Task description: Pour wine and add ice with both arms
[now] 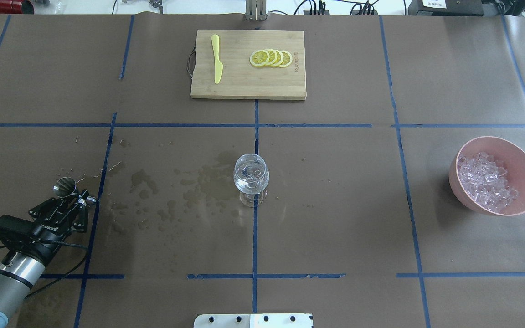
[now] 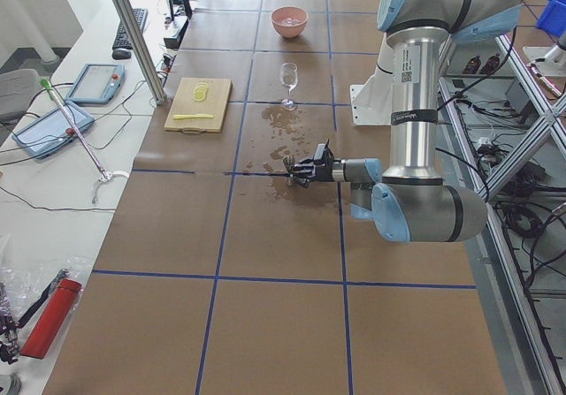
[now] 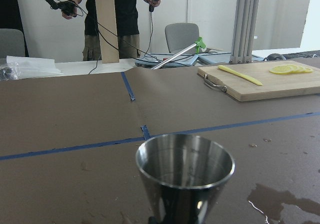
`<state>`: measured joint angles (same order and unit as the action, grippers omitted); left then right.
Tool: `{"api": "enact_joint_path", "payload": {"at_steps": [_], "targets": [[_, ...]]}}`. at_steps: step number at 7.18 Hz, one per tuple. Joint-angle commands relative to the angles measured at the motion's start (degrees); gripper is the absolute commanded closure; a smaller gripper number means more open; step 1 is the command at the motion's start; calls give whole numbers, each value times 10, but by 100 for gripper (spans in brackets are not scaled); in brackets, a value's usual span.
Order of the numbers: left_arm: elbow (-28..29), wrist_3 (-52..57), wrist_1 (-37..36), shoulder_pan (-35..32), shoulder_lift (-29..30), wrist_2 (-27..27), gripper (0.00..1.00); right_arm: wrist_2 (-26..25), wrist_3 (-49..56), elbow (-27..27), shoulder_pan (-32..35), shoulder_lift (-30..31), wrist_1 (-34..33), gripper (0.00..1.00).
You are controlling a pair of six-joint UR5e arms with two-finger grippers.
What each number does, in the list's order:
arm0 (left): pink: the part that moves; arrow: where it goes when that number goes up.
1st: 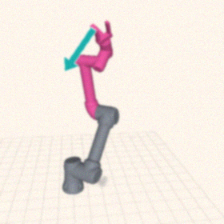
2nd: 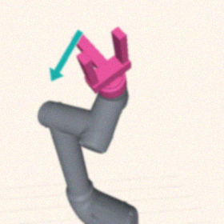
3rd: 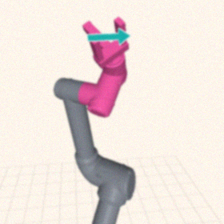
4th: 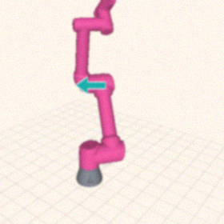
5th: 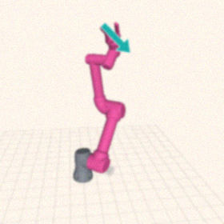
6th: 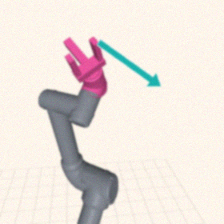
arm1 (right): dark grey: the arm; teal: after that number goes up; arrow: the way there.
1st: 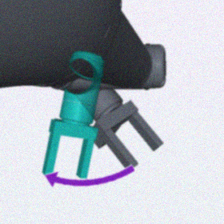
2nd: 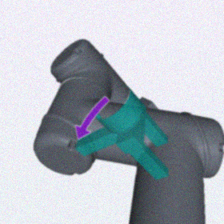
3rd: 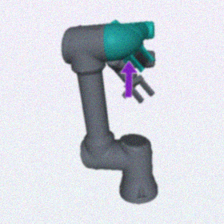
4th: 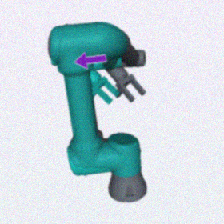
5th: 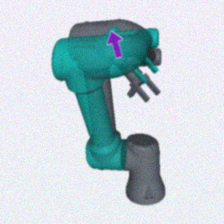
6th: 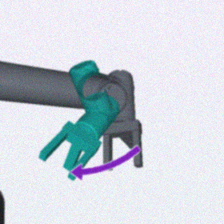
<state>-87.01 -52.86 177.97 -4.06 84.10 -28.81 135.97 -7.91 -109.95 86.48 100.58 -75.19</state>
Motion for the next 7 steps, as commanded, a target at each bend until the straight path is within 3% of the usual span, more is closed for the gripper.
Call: {"api": "enact_joint_path", "payload": {"at_steps": [1, 3, 4, 6, 7], "targets": [[0, 0, 1, 1, -1, 3, 60, 0, 0, 0, 0, -1, 0, 0], [2, 0, 4, 1, -1, 4, 53, 0, 0, 0, 0, -2, 0, 0], [1, 0, 4, 1, -1, 4, 41, 0, 0, 0, 0, -2, 0, 0], [-3, 0, 7, 1, -1, 22, 0, 0, 0, 0, 0, -2, 0, 0], [-8, 0, 8, 1, -1, 36, 0, 0, 0, -1, 0, -2, 0, 0]]}}
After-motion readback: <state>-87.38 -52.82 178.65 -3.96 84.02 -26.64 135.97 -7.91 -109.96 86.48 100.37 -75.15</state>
